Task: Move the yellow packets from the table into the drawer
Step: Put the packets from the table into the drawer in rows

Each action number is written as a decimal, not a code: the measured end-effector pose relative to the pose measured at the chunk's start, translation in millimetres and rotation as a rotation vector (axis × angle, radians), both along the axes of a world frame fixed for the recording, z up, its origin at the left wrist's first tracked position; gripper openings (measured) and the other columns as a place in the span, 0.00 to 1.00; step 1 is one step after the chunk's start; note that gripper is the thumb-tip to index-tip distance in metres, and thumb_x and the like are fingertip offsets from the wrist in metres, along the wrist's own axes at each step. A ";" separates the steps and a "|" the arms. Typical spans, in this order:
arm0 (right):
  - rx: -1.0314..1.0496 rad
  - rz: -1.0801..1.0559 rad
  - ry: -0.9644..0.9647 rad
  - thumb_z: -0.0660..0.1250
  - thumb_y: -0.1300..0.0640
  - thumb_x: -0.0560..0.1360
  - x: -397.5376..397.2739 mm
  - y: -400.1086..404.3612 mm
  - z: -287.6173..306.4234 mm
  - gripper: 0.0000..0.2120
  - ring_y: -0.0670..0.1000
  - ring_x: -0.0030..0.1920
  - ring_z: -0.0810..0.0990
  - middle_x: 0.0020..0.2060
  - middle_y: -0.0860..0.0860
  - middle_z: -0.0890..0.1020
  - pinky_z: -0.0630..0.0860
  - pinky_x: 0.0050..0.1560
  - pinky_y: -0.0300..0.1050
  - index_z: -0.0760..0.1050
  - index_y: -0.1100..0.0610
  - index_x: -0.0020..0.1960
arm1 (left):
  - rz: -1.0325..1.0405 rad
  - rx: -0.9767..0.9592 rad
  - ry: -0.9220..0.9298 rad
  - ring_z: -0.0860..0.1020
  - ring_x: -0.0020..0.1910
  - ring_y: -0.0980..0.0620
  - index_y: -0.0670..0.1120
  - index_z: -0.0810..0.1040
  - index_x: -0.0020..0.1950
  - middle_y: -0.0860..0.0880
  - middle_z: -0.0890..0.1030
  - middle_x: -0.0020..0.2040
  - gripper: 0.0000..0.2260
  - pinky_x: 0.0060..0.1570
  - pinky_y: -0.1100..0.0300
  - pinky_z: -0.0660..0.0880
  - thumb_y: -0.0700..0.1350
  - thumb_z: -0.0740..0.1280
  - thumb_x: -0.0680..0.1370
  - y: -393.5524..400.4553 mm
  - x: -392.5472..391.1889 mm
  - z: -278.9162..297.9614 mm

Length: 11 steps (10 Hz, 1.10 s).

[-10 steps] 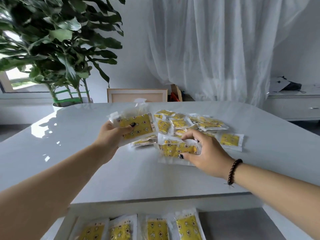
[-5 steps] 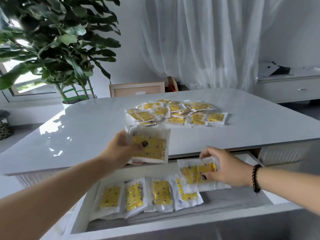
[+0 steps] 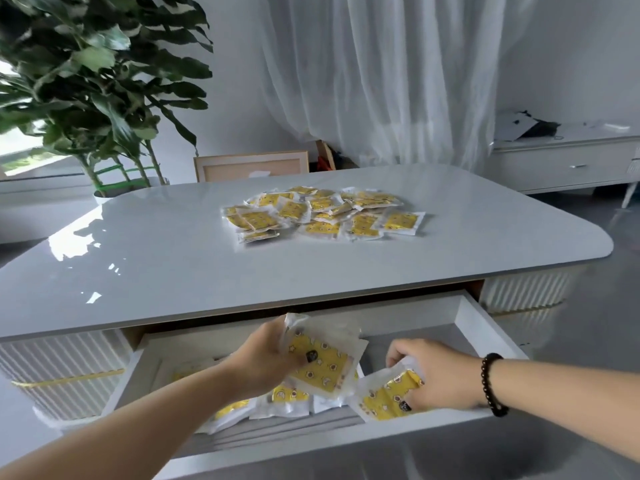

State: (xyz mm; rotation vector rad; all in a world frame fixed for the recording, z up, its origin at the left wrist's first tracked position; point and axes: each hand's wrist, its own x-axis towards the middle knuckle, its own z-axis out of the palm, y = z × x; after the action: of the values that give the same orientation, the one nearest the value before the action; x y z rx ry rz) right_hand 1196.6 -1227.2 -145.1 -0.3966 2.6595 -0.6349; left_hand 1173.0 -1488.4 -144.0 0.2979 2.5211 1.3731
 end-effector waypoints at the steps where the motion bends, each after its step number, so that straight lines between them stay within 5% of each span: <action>1: 0.055 0.038 -0.018 0.70 0.57 0.69 0.5 1.0 -2.6 0.16 0.40 0.36 0.69 0.48 0.43 0.74 0.66 0.31 0.33 0.66 0.42 0.47 | 0.015 -0.024 -0.011 0.83 0.46 0.49 0.49 0.79 0.51 0.49 0.85 0.45 0.09 0.46 0.45 0.81 0.38 0.69 0.73 4.2 -6.2 -5.9; 3: 0.162 0.085 -0.096 0.72 0.54 0.69 -12.3 11.4 1.0 0.16 0.41 0.38 0.71 0.52 0.44 0.71 0.71 0.33 0.35 0.66 0.42 0.48 | 0.095 -0.059 -0.006 0.83 0.45 0.50 0.48 0.78 0.50 0.49 0.84 0.45 0.09 0.46 0.47 0.81 0.36 0.70 0.73 9.6 -20.5 -16.5; 5: 0.302 0.105 -0.196 0.76 0.54 0.65 -60.9 35.0 9.8 0.18 0.45 0.46 0.78 0.50 0.45 0.79 0.76 0.40 0.37 0.72 0.46 0.50 | 0.203 0.040 -0.054 0.83 0.45 0.47 0.48 0.78 0.49 0.48 0.85 0.43 0.09 0.49 0.46 0.80 0.37 0.71 0.72 19.7 -32.2 -26.2; 6: 0.328 0.100 -0.340 0.77 0.55 0.64 -89.0 39.8 4.3 0.17 0.46 0.49 0.81 0.47 0.43 0.81 0.80 0.49 0.42 0.74 0.43 0.48 | 0.190 0.047 -0.125 0.84 0.42 0.53 0.46 0.79 0.49 0.51 0.85 0.42 0.08 0.44 0.56 0.81 0.34 0.70 0.73 12.7 -37.1 -29.8; 8: 0.577 0.262 -0.258 0.62 0.60 0.79 -122.2 30.6 -5.4 0.11 0.50 0.51 0.71 0.56 0.52 0.78 0.71 0.62 0.42 0.70 0.56 0.61 | 0.294 0.109 -0.270 0.84 0.40 0.53 0.46 0.75 0.53 0.50 0.85 0.40 0.13 0.40 0.59 0.77 0.34 0.71 0.73 5.0 -42.9 -40.7; 9: 0.592 0.419 -0.298 0.72 0.56 0.73 -135.8 8.5 -23.4 0.32 0.51 0.63 0.73 0.69 0.51 0.69 0.69 0.51 0.37 0.61 0.54 0.73 | 0.331 0.174 -0.274 0.84 0.36 0.56 0.49 0.75 0.51 0.54 0.85 0.38 0.13 0.38 0.60 0.76 0.34 0.70 0.73 4.4 -46.2 -38.4; 10: 0.543 0.370 -0.231 0.72 0.55 0.72 -135.8 -2.1 -36.3 0.39 0.52 0.67 0.69 0.72 0.51 0.64 0.66 0.49 0.36 0.54 0.54 0.76 | 0.351 0.195 -0.270 0.84 0.37 0.55 0.50 0.76 0.51 0.53 0.85 0.39 0.12 0.40 0.60 0.75 0.34 0.70 0.73 4.0 -48.6 -38.6; 11: 0.509 0.350 -0.140 0.74 0.56 0.70 -134.6 1.9 -49.5 0.38 0.54 0.60 0.74 0.66 0.53 0.70 0.75 0.53 0.42 0.57 0.54 0.74 | 0.352 0.177 -0.291 0.84 0.40 0.53 0.49 0.77 0.53 0.51 0.86 0.41 0.13 0.44 0.57 0.77 0.35 0.71 0.73 4.3 -49.5 -41.3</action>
State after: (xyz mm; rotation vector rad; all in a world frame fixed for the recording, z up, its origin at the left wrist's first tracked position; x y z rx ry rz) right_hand 1062.0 -1225.2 -194.5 -0.6156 2.4143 0.1178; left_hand 1123.5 -1484.1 -185.3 -0.3100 2.2847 1.6330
